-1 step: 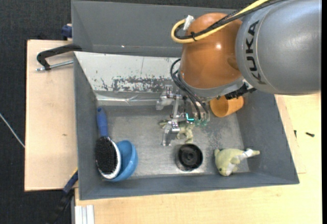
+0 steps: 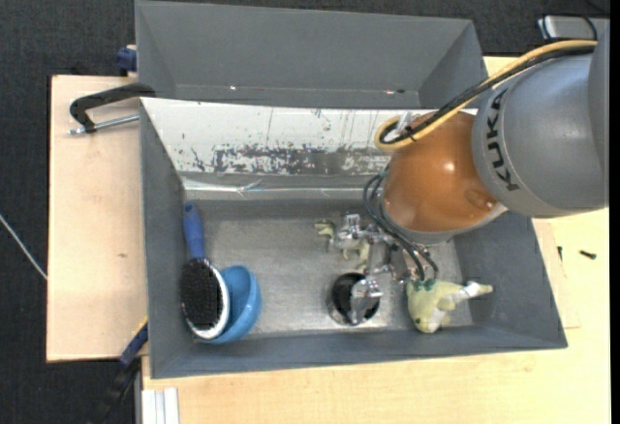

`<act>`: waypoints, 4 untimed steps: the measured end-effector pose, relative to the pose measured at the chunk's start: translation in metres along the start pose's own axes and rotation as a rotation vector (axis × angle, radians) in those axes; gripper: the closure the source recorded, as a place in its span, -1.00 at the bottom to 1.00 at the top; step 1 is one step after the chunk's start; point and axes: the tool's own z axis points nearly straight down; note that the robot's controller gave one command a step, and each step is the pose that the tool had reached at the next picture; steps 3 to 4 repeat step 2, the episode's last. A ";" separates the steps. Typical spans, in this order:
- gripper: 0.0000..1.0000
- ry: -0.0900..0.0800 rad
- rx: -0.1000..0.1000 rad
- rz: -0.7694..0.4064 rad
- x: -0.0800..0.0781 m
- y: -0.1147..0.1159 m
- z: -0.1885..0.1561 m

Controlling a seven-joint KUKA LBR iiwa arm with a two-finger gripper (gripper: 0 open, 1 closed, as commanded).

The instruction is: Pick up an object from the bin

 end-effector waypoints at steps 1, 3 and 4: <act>1.00 0.015 0.001 -0.006 0.003 0.001 -0.001; 1.00 -0.009 0.005 -0.125 -0.008 0.000 -0.118; 1.00 -0.009 0.005 -0.125 -0.008 0.000 -0.118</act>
Offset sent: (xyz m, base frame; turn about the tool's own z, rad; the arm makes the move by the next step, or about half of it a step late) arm 0.0000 0.0000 0.0000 0.0000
